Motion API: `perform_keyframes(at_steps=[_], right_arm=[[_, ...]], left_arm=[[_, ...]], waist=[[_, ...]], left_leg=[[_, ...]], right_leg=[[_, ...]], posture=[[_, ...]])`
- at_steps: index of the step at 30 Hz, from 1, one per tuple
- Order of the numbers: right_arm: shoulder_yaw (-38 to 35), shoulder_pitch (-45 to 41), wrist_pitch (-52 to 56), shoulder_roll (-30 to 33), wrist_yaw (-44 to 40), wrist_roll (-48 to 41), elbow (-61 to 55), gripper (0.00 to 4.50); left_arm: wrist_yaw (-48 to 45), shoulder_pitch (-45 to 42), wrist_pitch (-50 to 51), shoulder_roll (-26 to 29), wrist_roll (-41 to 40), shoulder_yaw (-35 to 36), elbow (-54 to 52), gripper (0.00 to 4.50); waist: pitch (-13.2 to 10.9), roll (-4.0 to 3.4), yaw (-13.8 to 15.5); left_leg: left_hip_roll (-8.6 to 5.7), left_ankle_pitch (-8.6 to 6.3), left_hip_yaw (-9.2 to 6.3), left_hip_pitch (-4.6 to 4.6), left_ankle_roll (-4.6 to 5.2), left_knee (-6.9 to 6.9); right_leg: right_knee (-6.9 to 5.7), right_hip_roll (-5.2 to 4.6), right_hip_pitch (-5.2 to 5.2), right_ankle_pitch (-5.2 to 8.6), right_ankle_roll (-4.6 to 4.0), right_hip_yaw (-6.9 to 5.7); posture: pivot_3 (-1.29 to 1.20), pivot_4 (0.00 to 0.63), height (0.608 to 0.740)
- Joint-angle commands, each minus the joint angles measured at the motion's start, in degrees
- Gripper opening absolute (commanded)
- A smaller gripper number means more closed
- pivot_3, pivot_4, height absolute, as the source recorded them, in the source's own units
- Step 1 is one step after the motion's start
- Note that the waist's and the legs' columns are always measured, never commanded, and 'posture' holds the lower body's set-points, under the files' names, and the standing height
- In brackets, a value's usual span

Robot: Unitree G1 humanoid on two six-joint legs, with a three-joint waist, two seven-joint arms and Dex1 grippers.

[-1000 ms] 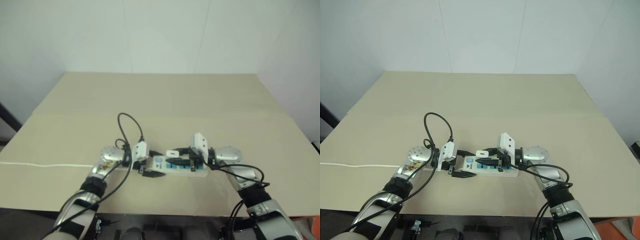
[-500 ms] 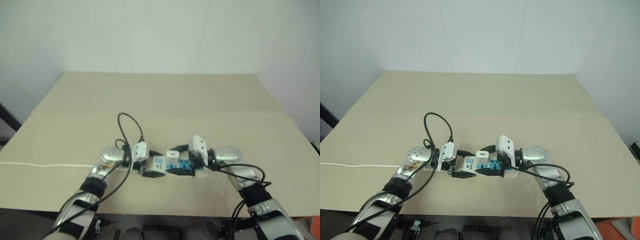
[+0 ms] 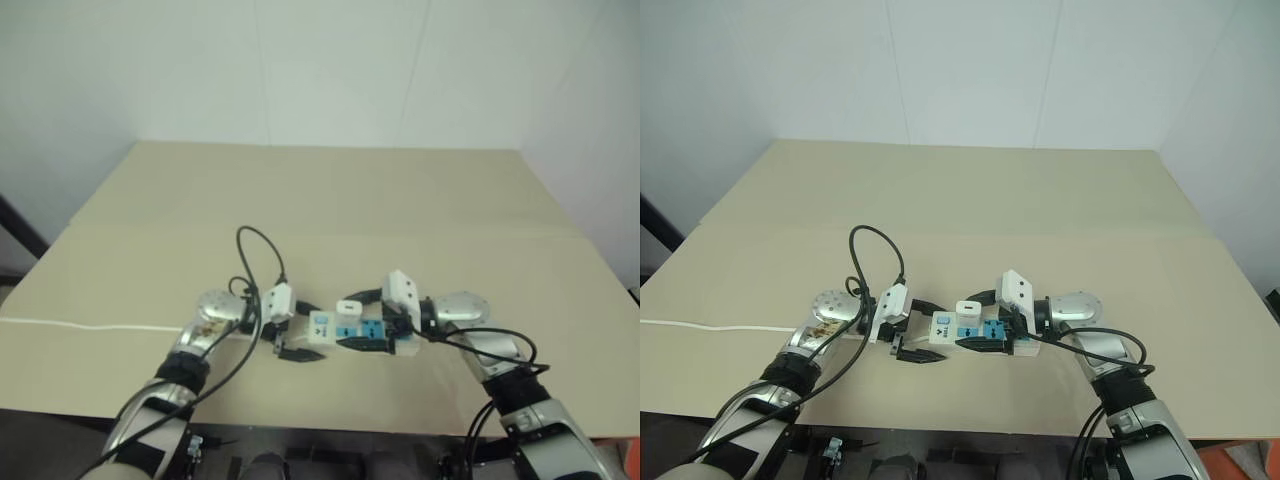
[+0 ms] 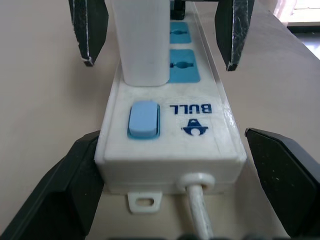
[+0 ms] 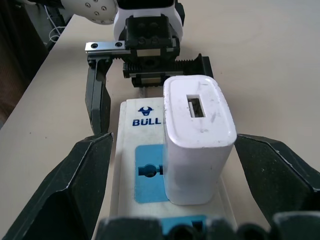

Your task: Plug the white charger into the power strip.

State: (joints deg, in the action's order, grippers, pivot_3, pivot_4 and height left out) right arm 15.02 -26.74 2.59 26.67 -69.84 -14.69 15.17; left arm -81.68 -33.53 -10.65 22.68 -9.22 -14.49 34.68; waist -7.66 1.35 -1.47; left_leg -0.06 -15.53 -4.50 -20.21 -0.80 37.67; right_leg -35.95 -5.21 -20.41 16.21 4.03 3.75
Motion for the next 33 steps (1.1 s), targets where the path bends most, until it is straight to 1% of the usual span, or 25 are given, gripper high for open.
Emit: perform_keyframes(at_steps=[1,5,8,10,12,16,20,25,29,33], right_arm=[[1.08,3.14,2.57,1.75,-0.47,2.16,1.23,4.50],[-3.17,2.61,4.49,4.48,-0.03,-0.75,-4.69,4.50],[-6.53,2.90,6.91,7.68,-0.29,-3.14,-10.26,4.50],[-8.78,3.60,9.15,9.86,-0.34,-5.33,-14.66,4.50],[-11.32,4.33,12.08,12.10,-0.15,-8.05,-19.48,4.50],[-17.76,7.36,17.02,17.03,0.19,-13.79,-27.84,4.50],[-26.05,13.10,20.10,22.24,0.51,-18.19,-34.49,4.50],[-40.07,25.14,23.06,26.83,1.08,-21.20,-41.07,4.50],[-49.16,34.18,23.78,27.26,0.75,-22.15,-44.05,4.50],[-54.72,39.56,24.17,26.88,1.21,-22.18,-45.53,4.50]], left_arm=[[-4.05,-0.86,3.71,0.81,-2.76,0.53,-3.64,4.49],[-6.98,-1.59,5.44,2.95,-4.48,1.55,-6.56,4.49],[-9.36,-2.01,8.38,4.42,-6.20,2.13,-8.96,4.49],[-10.58,-2.01,10.69,5.62,-7.87,2.18,-10.90,4.49],[-10.82,-1.96,11.71,7.08,-9.30,1.76,-12.72,4.49],[-10.82,-1.62,12.92,9.84,-11.72,2.13,-15.31,4.49],[-10.82,-2.04,11.91,14.00,-13.64,2.41,-16.13,4.49],[-10.82,-3.03,14.04,19.53,-15.53,5.32,-18.05,4.49],[-10.82,-2.46,16.49,23.31,-17.41,7.05,-20.36,4.49],[-10.82,-0.72,19.89,26.53,-19.37,8.74,-23.86,4.49]], waist=[[-0.04,0.00,0.06],[-0.25,-0.04,0.50],[-0.41,-0.14,0.83],[-0.58,-0.24,0.73],[-0.69,-0.33,0.55],[-1.17,-0.50,0.28],[-1.45,-0.48,0.60],[-1.62,-0.44,0.98],[-1.63,-0.44,0.76],[-1.64,-0.43,0.35]], left_leg=[[0.00,0.00,0.00,0.00,0.00,0.00],[-0.01,0.00,0.00,-0.24,0.00,0.00],[-0.04,0.02,-0.02,-0.95,-0.03,0.16],[-0.05,0.02,-0.02,-1.19,-0.03,0.17],[-0.05,0.05,-0.02,-1.82,-0.07,0.24],[-0.03,0.06,-0.02,-1.98,-0.08,0.23],[-0.04,0.05,-0.02,-2.02,-0.07,0.22],[-0.06,0.05,0.00,-2.05,-0.07,0.23],[-0.05,0.04,0.01,-2.00,-0.06,0.23],[-0.03,0.04,0.05,-1.92,-0.06,0.23]], right_leg=[[0.00,0.00,-0.01,0.00,0.00,0.00],[0.00,-0.02,-0.26,0.00,0.01,0.00],[-0.16,-0.04,-0.96,-0.01,-0.01,0.00],[-0.19,-0.04,-1.23,-0.01,-0.02,0.00],[-0.33,-0.04,-1.89,-0.02,-0.03,0.01],[-0.34,-0.03,-2.07,-0.02,-0.04,0.01],[-0.25,-0.05,-2.06,-0.02,-0.03,0.00],[-0.25,-0.07,-2.03,-0.02,-0.03,-0.01],[-0.26,-0.06,-1.94,-0.02,-0.03,-0.02],[-0.28,-0.03,-1.91,-0.02,-0.03,-0.01]], posture=[[0.00,0.150,0.740],[0.00,0.150,0.740],[0.00,0.150,0.740],[0.00,0.150,0.740],[0.00,0.150,0.740],[0.00,0.150,0.740],[0.00,0.150,0.740],[0.00,0.150,0.740],[0.00,0.150,0.740],[0.00,0.150,0.740]])
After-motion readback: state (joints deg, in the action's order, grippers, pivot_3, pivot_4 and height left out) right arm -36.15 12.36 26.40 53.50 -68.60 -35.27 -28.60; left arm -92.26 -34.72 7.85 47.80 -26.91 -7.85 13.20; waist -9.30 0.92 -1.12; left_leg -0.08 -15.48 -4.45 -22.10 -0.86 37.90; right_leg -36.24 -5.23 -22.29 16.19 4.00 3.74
